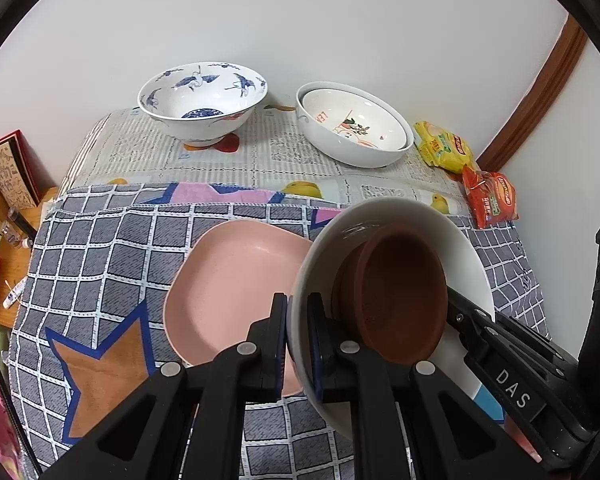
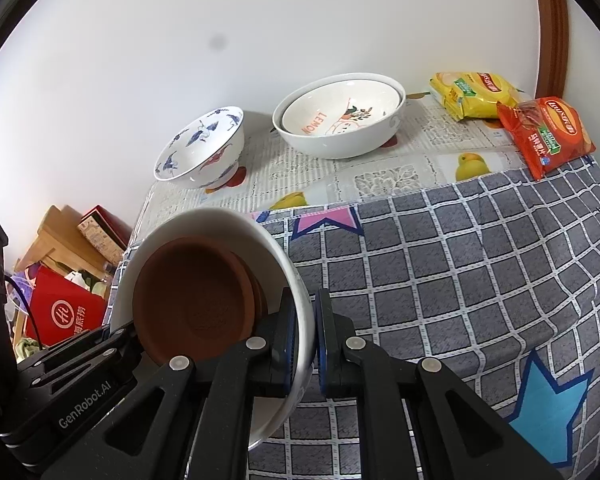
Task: Organize plates and bowls
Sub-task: 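Carry the white bowl with both grippers over the pink plate stack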
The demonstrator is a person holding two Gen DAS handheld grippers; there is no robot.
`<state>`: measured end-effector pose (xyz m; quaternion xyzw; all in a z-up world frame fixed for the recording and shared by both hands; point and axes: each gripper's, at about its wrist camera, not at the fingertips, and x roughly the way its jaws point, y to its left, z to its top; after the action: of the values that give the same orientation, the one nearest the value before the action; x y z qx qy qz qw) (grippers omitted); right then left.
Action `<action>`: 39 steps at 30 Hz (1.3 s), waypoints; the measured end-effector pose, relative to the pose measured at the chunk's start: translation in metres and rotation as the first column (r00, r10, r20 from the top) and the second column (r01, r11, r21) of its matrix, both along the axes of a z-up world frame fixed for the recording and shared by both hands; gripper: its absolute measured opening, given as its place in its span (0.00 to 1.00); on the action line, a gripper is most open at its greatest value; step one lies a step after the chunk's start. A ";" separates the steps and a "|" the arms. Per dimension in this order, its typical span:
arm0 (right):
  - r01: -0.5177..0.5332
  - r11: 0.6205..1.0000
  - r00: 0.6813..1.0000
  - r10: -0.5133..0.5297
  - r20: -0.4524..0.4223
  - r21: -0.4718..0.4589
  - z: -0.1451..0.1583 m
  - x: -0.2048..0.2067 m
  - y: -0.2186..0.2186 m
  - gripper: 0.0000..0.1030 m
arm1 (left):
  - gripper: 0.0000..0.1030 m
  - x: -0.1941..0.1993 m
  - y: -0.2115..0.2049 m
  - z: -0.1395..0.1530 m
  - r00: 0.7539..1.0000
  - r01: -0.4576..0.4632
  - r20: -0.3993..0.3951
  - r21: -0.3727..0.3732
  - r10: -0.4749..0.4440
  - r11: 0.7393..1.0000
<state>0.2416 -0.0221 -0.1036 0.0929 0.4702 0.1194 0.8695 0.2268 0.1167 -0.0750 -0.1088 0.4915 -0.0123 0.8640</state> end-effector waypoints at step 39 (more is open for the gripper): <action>-0.073 0.997 0.997 0.073 -0.037 0.012 -0.026 0.019 0.049 0.09 | 0.10 0.007 0.048 -0.020 0.996 -0.079 -0.036 -0.003 0.079 0.997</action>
<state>0.2605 0.0269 -0.1299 0.0826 0.4888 0.1519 0.8551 0.2339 0.1648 -0.0948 -0.1305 0.5022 0.0225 0.8546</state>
